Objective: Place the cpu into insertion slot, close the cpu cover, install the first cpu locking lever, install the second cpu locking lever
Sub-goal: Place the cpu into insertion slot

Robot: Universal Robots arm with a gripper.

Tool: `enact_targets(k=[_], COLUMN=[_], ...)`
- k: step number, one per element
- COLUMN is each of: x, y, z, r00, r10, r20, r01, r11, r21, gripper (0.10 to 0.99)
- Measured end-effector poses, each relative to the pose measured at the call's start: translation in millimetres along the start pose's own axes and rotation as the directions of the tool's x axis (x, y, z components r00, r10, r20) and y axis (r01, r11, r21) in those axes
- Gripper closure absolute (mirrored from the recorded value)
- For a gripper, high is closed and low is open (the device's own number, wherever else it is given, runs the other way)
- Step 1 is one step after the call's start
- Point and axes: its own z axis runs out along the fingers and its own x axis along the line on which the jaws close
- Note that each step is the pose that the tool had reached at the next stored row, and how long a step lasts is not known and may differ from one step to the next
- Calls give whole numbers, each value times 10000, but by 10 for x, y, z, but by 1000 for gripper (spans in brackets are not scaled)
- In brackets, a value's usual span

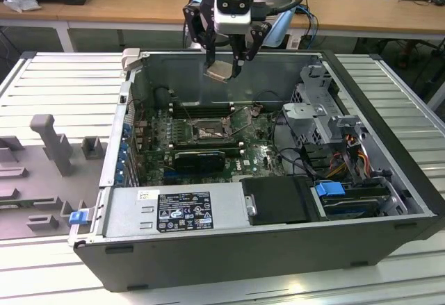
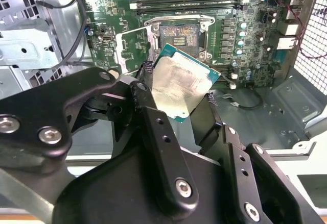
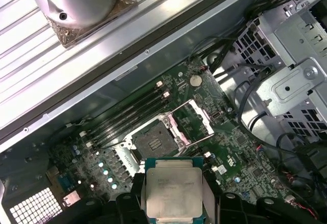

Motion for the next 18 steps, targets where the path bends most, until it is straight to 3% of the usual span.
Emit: enact_targets(k=[18], x=[0], y=[0], z=[1], r00=[9972], r10=[739], r20=[65], r01=[-739], r11=[9973], r21=[-19], gripper=[553])
